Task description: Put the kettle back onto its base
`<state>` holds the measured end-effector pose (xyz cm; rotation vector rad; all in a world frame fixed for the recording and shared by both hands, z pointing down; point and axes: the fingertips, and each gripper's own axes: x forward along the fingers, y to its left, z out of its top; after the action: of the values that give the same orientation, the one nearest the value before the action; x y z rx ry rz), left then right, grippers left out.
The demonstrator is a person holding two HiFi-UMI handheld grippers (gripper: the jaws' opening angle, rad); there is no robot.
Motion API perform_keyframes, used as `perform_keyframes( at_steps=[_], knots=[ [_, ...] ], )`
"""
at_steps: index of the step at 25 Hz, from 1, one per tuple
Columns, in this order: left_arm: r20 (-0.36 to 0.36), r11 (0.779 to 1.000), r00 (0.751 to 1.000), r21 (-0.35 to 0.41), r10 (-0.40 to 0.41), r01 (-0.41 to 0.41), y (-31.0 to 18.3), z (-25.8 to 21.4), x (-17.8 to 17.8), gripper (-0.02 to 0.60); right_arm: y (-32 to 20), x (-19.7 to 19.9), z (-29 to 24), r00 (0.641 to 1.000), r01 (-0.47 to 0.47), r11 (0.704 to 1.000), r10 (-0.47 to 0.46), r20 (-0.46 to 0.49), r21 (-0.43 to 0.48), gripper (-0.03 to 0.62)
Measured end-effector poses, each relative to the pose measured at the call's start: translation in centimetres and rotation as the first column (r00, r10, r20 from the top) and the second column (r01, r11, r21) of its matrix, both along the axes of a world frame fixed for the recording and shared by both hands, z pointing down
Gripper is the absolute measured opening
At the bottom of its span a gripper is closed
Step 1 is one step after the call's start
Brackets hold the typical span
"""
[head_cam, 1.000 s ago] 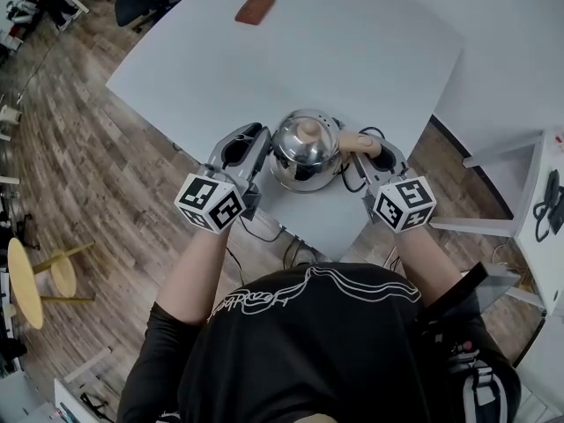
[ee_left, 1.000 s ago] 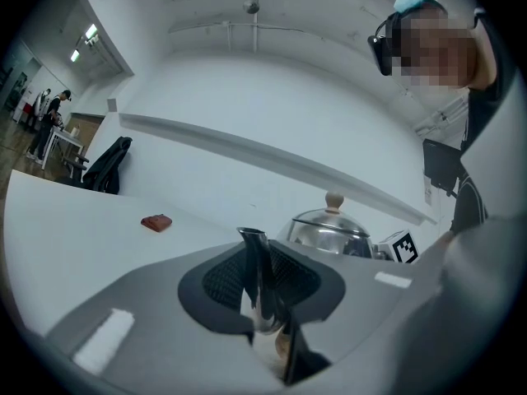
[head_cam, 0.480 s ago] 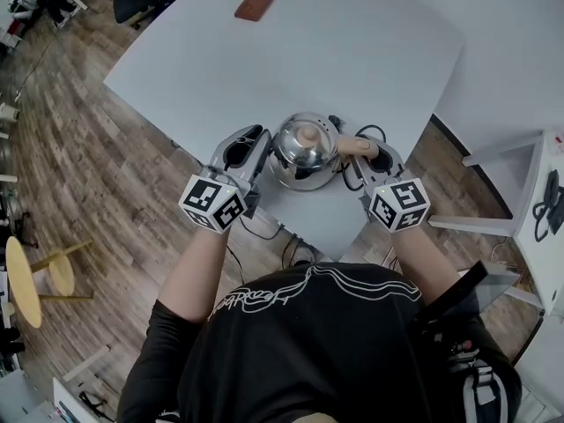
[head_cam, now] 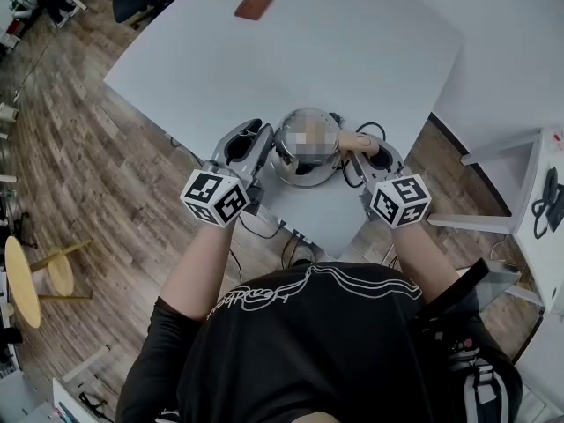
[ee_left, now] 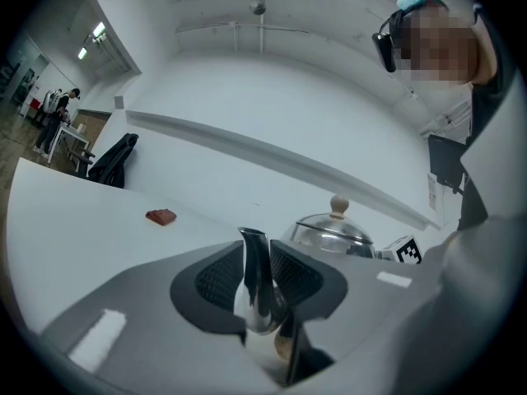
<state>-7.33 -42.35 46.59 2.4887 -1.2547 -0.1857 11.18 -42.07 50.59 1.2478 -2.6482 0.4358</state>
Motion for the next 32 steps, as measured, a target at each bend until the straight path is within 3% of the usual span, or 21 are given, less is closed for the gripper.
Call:
perform_keyframes(
  at_steps=[4, 9, 16, 19, 22, 26, 27, 29, 32],
  knots=[
    [-0.013, 0.999, 0.999, -0.027, -0.037, 0.037, 0.1, 0.1, -1.0, 0.203, 0.8, 0.6, 0.6, 1.000, -0.004, 1.000, 0.005, 0.017, -0.031, 0.162],
    [-0.007, 0.997, 0.999, -0.063, -0.038, 0.038, 1.8, 0.7, -1.9, 0.209, 2.5, 0.7, 0.1, 0.999, -0.021, 1.000, 0.021, -0.043, -0.009, 0.178],
    [0.005, 0.995, 1.000, -0.100, -0.002, 0.002, 6.4, 0.1, -2.4, 0.207, 5.9, 2.8, -1.7, 0.987, -0.148, 0.989, 0.148, -0.059, 0.010, 0.178],
    [-0.014, 0.994, 0.999, -0.099, 0.044, -0.045, 8.9, -1.6, -2.0, 0.196, 8.5, 2.4, -3.4, 0.987, -0.160, 0.987, 0.161, -0.032, 0.008, 0.178],
    [-0.022, 0.988, 0.993, -0.094, 0.118, -0.120, 12.0, -3.8, -1.3, 0.174, 12.2, 0.1, -6.2, 0.993, -0.115, 0.993, 0.115, 0.020, 0.017, 0.178],
    [0.058, 0.972, 0.973, -0.092, 0.221, -0.216, 17.1, -6.3, -0.7, 0.094, 18.4, -4.7, -10.8, 0.986, 0.020, 0.999, -0.024, 0.162, 0.024, 0.176],
    [0.097, 0.969, 0.967, -0.091, 0.237, -0.228, 18.4, -6.7, -0.6, 0.055, 20.0, -5.8, -11.8, 0.980, 0.047, 0.999, -0.050, 0.191, 0.022, 0.161],
    [0.157, 0.960, 0.947, -0.078, 0.279, -0.270, 21.3, -7.6, -0.2, 0.008, 23.0, -7.4, -13.3, 0.971, 0.080, 0.997, -0.083, 0.223, 0.022, 0.025],
    [0.189, 0.935, 0.916, -0.055, 0.353, -0.349, 25.6, -9.4, 0.6, 0.006, 26.7, -9.6, -14.6, 0.971, 0.116, 0.993, -0.121, 0.207, 0.034, 0.006]
  ],
)
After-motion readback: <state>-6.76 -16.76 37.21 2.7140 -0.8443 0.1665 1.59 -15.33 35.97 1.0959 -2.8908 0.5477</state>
